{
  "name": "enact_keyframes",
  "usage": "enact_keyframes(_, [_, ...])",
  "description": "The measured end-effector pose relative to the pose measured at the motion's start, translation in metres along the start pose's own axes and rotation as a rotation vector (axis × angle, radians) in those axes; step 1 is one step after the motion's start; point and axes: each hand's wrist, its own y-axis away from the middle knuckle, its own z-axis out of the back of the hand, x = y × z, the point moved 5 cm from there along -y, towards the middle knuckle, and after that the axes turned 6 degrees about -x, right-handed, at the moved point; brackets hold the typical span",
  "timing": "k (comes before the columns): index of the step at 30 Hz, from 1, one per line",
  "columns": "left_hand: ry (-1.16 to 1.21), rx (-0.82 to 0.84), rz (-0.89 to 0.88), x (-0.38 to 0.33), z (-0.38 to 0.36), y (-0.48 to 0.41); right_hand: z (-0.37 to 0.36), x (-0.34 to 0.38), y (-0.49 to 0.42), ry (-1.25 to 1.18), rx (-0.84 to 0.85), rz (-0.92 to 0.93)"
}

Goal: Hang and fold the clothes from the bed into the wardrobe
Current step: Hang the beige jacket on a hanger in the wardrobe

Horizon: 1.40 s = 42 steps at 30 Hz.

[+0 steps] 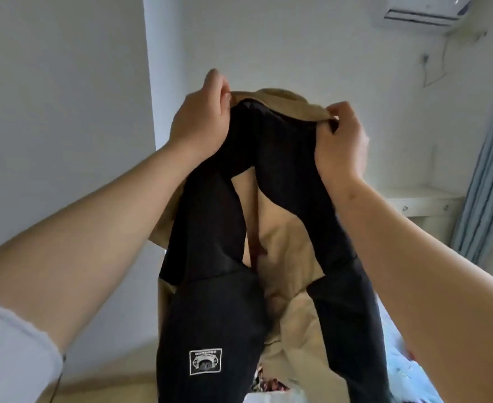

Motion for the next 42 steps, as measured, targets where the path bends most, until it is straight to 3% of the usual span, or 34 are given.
enact_keyframes(3, [-0.008,0.153,0.074,0.020,-0.006,0.029,-0.011,-0.015,0.016,0.041,0.111,-0.045])
enact_keyframes(10, [-0.092,0.581,0.464,0.104,-0.040,0.204,-0.057,-0.134,0.165,0.196,0.610,-0.289])
enact_keyframes(16, [-0.205,0.816,0.536,0.135,-0.033,0.274,-0.071,-0.179,0.226,0.229,0.809,-0.446])
enact_keyframes(29, [-0.238,0.805,0.620,0.151,-0.016,0.293,-0.093,-0.178,0.242,0.196,0.850,-0.466])
enact_keyframes(31, [-0.215,0.712,0.628,0.151,-0.015,0.289,-0.094,-0.180,0.245,0.186,0.942,-0.500])
enact_keyframes(34, [-0.113,0.441,0.733,0.148,-0.012,0.275,-0.094,-0.181,0.258,0.299,1.218,-0.462])
enact_keyframes(35, [-0.089,0.349,0.780,0.148,-0.011,0.270,-0.093,-0.179,0.259,0.307,1.233,-0.457])
enact_keyframes(38, [-0.251,0.152,0.814,0.148,-0.007,0.259,-0.092,-0.160,0.237,0.100,0.963,-0.590])
enact_keyframes(40, [-0.380,0.156,0.790,0.142,-0.011,0.264,-0.094,-0.144,0.216,-0.053,0.781,-0.670])
enact_keyframes(42, [-0.092,0.317,0.852,0.123,-0.032,0.281,-0.097,-0.133,0.199,-0.093,0.709,-0.679])
